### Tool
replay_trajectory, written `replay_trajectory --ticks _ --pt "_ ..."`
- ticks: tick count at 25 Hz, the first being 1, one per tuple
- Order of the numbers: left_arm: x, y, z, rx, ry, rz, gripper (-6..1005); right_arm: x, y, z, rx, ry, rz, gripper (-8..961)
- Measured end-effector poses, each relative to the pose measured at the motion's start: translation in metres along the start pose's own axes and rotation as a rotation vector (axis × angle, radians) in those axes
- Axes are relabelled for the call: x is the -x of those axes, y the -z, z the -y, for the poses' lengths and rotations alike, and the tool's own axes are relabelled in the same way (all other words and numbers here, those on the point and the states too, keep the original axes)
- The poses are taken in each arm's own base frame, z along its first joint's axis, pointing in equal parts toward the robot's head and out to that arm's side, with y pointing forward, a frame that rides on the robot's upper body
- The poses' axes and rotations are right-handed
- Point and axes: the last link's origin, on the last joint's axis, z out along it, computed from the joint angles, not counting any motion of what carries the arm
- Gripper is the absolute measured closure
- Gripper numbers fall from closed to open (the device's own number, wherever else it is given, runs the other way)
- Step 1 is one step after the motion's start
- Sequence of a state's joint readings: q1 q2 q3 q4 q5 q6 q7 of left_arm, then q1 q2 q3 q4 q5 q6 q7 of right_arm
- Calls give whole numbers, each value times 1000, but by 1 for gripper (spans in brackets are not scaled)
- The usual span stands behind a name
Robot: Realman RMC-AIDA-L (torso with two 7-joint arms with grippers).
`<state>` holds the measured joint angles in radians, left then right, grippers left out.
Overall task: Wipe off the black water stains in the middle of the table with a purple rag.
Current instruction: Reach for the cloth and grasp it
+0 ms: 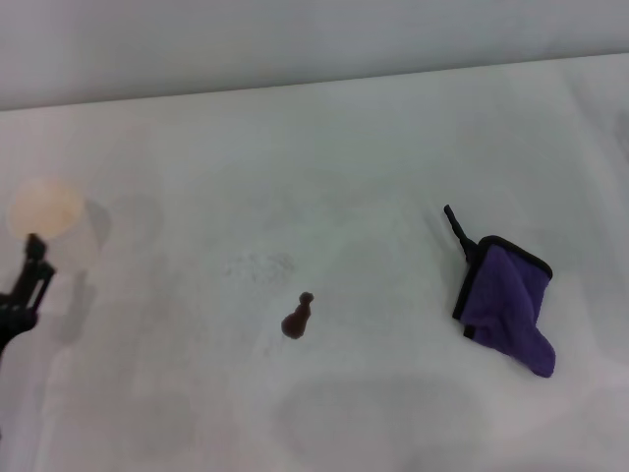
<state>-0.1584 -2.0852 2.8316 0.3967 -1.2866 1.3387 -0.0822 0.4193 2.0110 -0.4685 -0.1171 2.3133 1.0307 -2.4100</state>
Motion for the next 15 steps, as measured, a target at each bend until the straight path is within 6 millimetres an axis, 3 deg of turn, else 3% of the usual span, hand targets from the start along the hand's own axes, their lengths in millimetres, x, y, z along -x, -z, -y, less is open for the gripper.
replay_trajectory --ticks 3,6,10,15 --pt "-7 15 6 -38 11 -61 119 0 -4 -7 44 -6 -18 101" --pt "-14 24 14 -70 21 -114 119 4 -15 -26 207 34 -109 101" --pt "-19 28 27 -96 53 -146 119 14 -32 -64 442 124 -303 101" --pt "-23 25 39 -101 54 -163 120 33 -48 -112 592 312 -462 110"
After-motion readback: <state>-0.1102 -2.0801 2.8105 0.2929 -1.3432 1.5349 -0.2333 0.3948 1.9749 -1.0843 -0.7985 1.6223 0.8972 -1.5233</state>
